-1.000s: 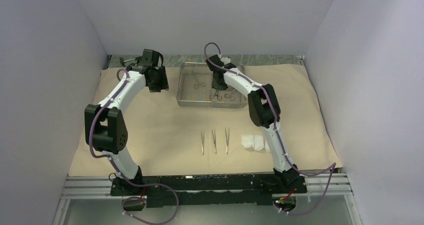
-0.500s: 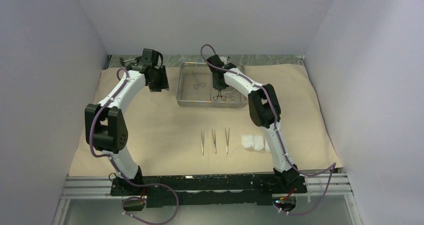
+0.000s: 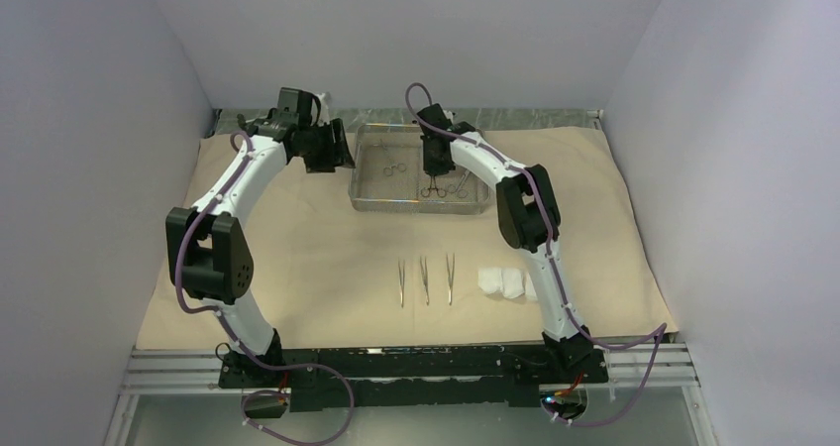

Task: Open and lay out the surgical kit
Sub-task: Pick up the medical item from the container.

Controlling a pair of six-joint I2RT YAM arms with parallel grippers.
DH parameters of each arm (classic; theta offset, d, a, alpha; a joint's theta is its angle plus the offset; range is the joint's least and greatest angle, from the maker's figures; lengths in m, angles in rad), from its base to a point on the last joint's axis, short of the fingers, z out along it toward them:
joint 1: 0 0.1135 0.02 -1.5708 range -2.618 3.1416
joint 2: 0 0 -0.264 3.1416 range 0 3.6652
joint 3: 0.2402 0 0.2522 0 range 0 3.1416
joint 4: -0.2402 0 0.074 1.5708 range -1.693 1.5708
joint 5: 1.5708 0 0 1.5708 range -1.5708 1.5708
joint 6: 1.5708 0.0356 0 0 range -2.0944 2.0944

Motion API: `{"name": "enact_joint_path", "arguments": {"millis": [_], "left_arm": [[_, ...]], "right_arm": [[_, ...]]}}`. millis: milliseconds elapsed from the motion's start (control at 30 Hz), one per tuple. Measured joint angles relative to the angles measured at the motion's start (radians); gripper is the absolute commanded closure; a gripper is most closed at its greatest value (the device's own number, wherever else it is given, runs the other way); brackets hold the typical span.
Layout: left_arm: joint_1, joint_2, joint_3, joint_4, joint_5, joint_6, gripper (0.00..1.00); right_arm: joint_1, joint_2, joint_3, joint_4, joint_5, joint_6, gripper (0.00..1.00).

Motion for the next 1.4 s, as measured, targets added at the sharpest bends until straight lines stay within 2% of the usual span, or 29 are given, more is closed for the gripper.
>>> {"name": "enact_joint_path", "arguments": {"millis": [67,233,567,1000,1100,1267,1400], "left_arm": [[0.000,0.001,0.000,0.019,0.063,0.001,0.30],[-0.005,0.042,0.010,0.077,0.214,-0.010,0.25],[-0.088,0.192,0.051,0.146,0.345,-0.045,0.24],[-0.136,0.408,0.211,0.248,0.488,-0.167,0.26],[-0.142,0.439,0.222,0.255,0.503,-0.195,0.34],[-0.147,0.465,0.237,0.275,0.537,-0.244,0.58],[-0.148,0.466,0.238,0.297,0.568,-0.275,0.93]], "right_arm": [[-0.006,-0.001,0.000,0.005,-0.017,0.007,1.00],[-0.019,-0.015,0.000,0.011,-0.057,0.023,1.00],[-0.052,-0.066,0.000,0.037,-0.132,0.051,1.00],[-0.080,-0.131,0.000,0.043,-0.269,0.125,1.00],[-0.081,-0.138,-0.001,0.044,-0.303,0.145,1.00],[-0.080,-0.155,-0.011,0.054,-0.347,0.172,1.00],[-0.080,-0.172,-0.024,0.061,-0.370,0.190,1.00]]}}
